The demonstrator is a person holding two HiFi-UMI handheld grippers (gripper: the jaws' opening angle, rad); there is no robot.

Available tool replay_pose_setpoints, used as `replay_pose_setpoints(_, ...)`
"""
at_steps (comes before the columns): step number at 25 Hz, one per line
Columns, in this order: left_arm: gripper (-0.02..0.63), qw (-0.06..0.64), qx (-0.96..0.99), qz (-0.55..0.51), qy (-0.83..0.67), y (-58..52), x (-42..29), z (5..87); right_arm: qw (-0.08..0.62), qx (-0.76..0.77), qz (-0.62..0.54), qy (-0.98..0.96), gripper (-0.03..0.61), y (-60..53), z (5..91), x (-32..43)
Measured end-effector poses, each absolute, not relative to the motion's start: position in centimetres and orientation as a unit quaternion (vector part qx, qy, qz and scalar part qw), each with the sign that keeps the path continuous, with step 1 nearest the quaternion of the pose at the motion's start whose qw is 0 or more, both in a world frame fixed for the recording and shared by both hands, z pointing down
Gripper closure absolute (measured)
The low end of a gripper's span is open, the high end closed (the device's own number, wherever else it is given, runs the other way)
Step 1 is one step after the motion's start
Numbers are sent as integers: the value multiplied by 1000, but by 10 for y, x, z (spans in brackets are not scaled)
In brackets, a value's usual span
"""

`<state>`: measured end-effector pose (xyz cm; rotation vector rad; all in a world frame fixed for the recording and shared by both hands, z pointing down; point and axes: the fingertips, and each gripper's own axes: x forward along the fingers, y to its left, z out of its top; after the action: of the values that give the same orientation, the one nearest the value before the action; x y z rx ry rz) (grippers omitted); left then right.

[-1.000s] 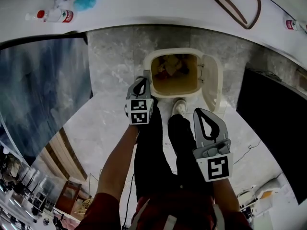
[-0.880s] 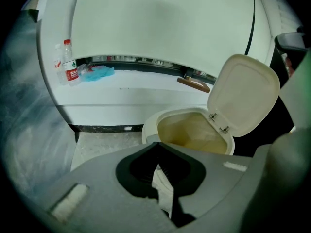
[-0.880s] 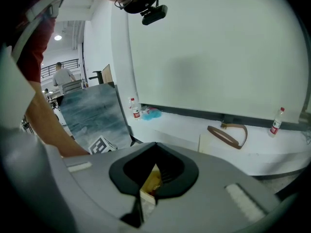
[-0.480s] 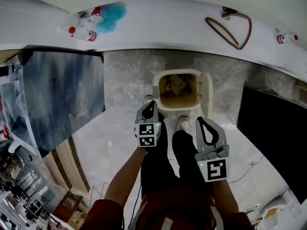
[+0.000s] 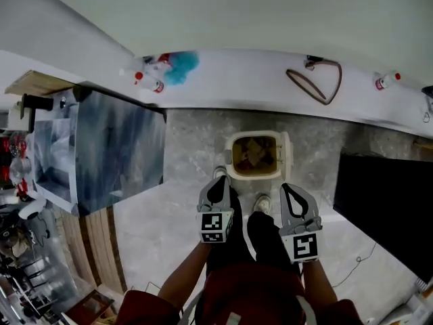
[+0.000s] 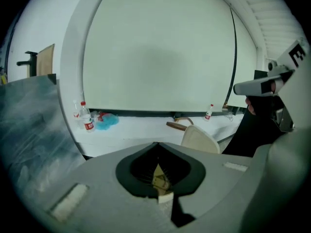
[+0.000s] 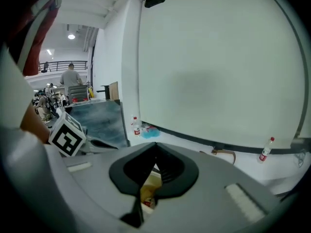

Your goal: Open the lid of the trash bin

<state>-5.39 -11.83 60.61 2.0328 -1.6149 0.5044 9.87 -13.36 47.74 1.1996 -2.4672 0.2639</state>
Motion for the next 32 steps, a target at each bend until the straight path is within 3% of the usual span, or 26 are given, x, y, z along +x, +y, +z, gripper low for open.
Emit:
replay_pose_setpoints(13,612,103,744,115,-650,-87,-55,428,137,428,33,-893,578,-121,381,118)
replay_pose_setpoints(26,612,-13,704,-24,-710,-68,-82,250,57,444,-49,-893,578,-128,260,144)
replay_pose_setpoints(32,613,-105,696,-3,-710,-52,-87,185,-3,460,-75,-885,578,-125,184,146)
